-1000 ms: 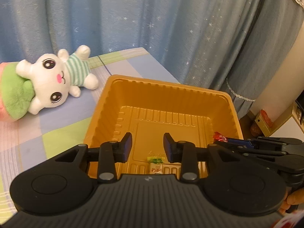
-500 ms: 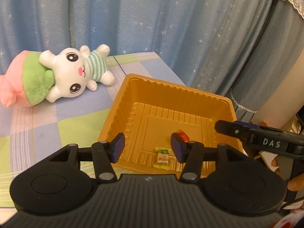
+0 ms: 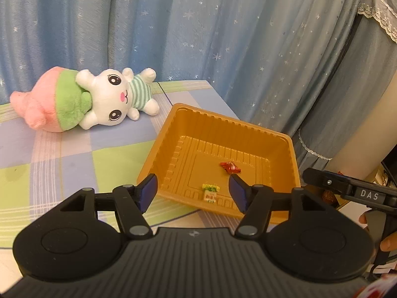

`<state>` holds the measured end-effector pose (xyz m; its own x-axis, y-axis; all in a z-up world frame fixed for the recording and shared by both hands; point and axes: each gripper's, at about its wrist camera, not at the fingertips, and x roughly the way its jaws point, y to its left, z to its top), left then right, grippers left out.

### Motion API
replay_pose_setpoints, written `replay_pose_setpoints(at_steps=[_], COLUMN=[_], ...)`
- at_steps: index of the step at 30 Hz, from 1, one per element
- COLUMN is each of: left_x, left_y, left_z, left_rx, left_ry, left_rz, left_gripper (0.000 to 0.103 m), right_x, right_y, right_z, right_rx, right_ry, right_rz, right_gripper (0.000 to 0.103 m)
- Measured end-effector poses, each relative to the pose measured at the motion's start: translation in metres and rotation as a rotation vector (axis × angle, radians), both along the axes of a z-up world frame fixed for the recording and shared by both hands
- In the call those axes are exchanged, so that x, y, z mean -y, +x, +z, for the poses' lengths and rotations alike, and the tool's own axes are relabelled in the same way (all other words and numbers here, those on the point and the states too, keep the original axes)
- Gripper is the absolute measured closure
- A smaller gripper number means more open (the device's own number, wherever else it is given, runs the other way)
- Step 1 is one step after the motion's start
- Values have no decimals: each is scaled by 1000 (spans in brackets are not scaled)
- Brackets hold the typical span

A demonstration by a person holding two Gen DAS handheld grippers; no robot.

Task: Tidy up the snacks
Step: 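Move both open grippers back toward the remaining snacks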

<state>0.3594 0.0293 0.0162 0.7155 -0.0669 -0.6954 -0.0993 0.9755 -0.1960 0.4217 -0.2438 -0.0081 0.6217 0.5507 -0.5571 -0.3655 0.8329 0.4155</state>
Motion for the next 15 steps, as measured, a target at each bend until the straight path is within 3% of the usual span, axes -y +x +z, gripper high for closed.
replay_pose_setpoints(at_steps=[7, 15], left_x=[-9, -18], left_y=[-45, -105], left_z=[6, 5], left_rx=[16, -1], left_ry=[-25, 2], left_rz=[39, 95], left_gripper=[42, 42], right_x=[13, 17], right_y=[-33, -71], right_z=[7, 8], right_rx=[8, -9], right_ry=[11, 10], right_rz=[7, 49], right_gripper=[20, 20])
